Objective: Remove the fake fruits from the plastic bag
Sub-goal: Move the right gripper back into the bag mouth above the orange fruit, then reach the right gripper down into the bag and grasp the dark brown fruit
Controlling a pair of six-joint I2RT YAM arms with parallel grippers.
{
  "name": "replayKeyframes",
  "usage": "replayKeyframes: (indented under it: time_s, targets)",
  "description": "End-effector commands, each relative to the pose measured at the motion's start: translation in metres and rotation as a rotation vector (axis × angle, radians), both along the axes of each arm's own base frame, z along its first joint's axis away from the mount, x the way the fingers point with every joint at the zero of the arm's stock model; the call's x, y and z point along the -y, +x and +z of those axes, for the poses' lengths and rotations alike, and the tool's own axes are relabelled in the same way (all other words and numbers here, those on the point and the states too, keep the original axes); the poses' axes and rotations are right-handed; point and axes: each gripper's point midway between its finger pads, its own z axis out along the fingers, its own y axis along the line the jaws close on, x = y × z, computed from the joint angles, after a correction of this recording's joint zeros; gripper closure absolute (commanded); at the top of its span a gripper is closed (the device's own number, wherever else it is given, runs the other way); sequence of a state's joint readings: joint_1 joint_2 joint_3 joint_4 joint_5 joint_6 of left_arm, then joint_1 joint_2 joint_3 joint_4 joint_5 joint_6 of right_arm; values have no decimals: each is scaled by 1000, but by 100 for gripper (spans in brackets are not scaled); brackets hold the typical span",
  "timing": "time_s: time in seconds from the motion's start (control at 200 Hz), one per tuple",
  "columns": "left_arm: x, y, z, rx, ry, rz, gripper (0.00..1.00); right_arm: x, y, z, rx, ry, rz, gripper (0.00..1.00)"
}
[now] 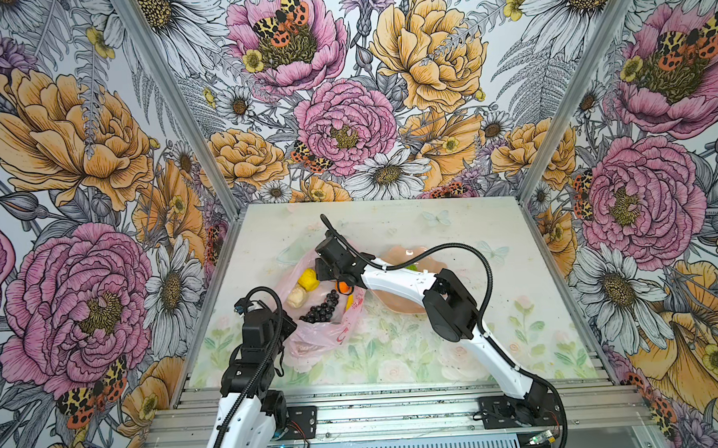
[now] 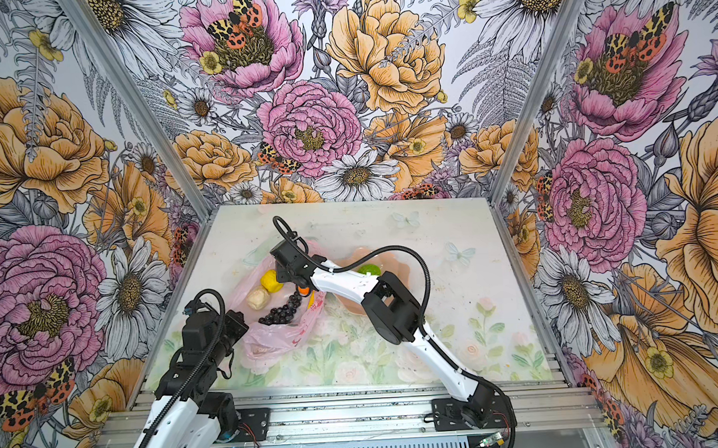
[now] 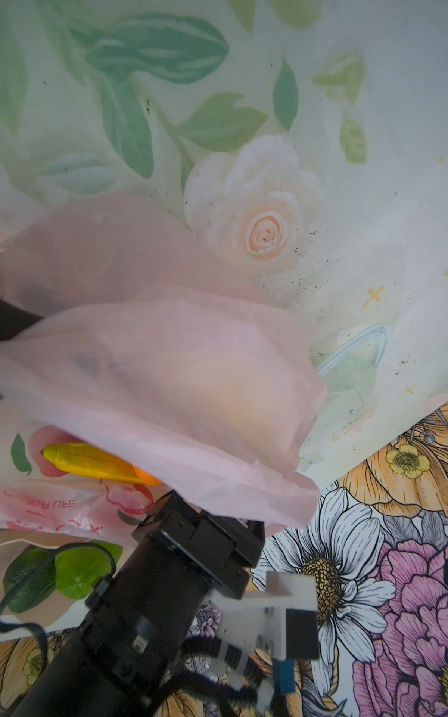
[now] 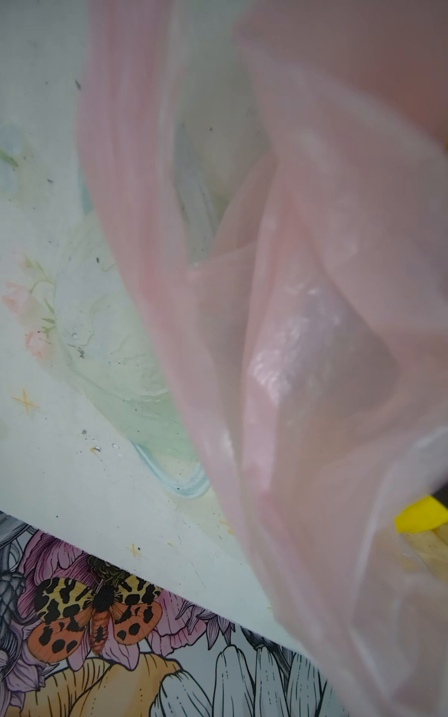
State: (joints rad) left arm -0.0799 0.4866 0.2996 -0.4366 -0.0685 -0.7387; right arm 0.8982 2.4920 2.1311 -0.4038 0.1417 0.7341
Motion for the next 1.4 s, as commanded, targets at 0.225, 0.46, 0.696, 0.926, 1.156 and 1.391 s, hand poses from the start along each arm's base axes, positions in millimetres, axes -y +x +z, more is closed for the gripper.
replayKeyframes:
  time_s: [0.225,0.46,0.696,0.926,1.156,1.391]
  targets:
    - [1,2,3,27,20,-27,99,-5,17,-13,-15,47,-54,36]
    - [1,2,3,26,24,-26,98,-7,20,-29,-33,45,-61,34]
    - [1,2,3,27,28,-28,97,-5,27,-42,-53,55,-86,39]
    - [1,2,2,25,29,-29,97,-12,24,-20,-39,78,-52,46]
    - [0,4,3,29,34,-29,97,-11,19,-4,-28,81,-35,47]
    - [1,17,1,17,62,-44,96,-9,12,17,-8,83,-13,48]
